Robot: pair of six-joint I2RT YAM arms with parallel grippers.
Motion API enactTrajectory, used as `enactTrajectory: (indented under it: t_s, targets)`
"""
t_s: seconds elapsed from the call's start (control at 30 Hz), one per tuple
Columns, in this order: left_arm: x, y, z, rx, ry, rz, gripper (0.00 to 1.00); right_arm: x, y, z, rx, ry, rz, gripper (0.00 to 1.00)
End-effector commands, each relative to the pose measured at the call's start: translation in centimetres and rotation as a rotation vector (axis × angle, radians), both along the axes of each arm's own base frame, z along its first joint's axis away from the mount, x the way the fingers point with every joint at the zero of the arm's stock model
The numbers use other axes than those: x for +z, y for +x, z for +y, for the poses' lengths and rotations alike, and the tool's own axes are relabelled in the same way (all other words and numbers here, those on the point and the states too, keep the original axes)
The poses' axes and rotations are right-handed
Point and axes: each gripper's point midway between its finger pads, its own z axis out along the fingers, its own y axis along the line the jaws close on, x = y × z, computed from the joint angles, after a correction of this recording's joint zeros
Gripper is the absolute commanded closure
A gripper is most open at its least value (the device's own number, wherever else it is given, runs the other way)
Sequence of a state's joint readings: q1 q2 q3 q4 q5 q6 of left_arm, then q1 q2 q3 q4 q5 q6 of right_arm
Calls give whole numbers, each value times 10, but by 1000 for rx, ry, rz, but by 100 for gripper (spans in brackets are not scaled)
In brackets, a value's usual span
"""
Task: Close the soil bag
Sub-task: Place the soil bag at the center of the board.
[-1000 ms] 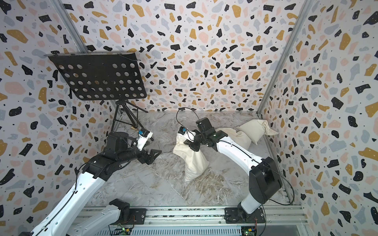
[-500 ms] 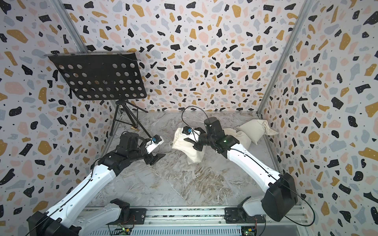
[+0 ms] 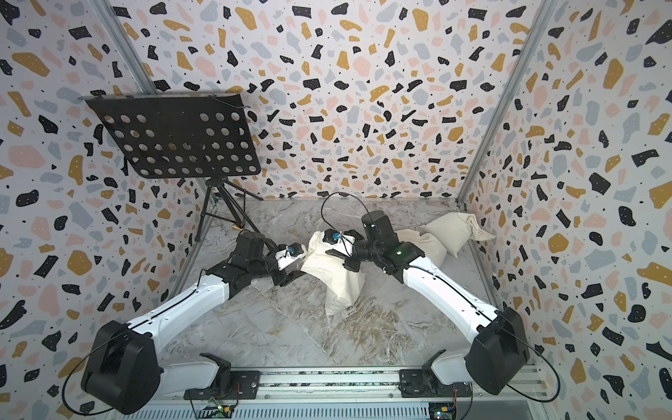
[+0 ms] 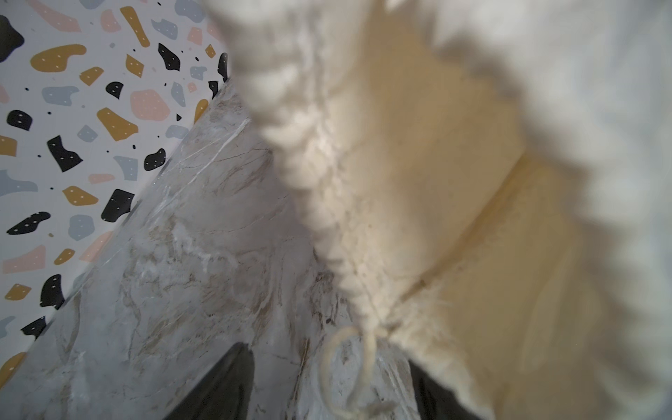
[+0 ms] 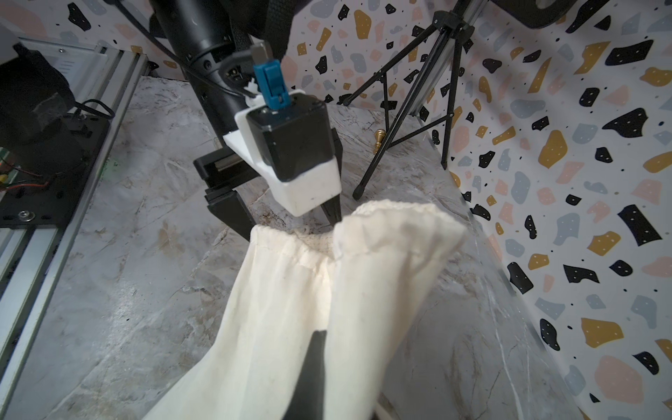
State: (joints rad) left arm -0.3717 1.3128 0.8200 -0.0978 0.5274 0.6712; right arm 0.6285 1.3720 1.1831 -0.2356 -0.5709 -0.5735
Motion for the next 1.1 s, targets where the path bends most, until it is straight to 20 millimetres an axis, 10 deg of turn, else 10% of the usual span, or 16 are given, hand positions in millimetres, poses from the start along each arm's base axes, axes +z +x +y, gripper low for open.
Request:
enactTrajectory:
  t_s: [0.0, 0.23, 0.7, 1.07]
  targets:
    - [24, 10, -18, -80, -67, -69, 38, 40, -7, -1, 27, 75, -105, 100]
    - [42, 14, -12, -104, -119, -14, 100, 30, 7, -13, -54, 16, -149, 100]
    - [176, 11, 20, 159, -283, -168, 100, -3, 88, -44, -336, 33, -147, 90]
    - [217, 23, 15, 362, -483, 147, 100, 59, 39, -34, -278, 217, -138, 45]
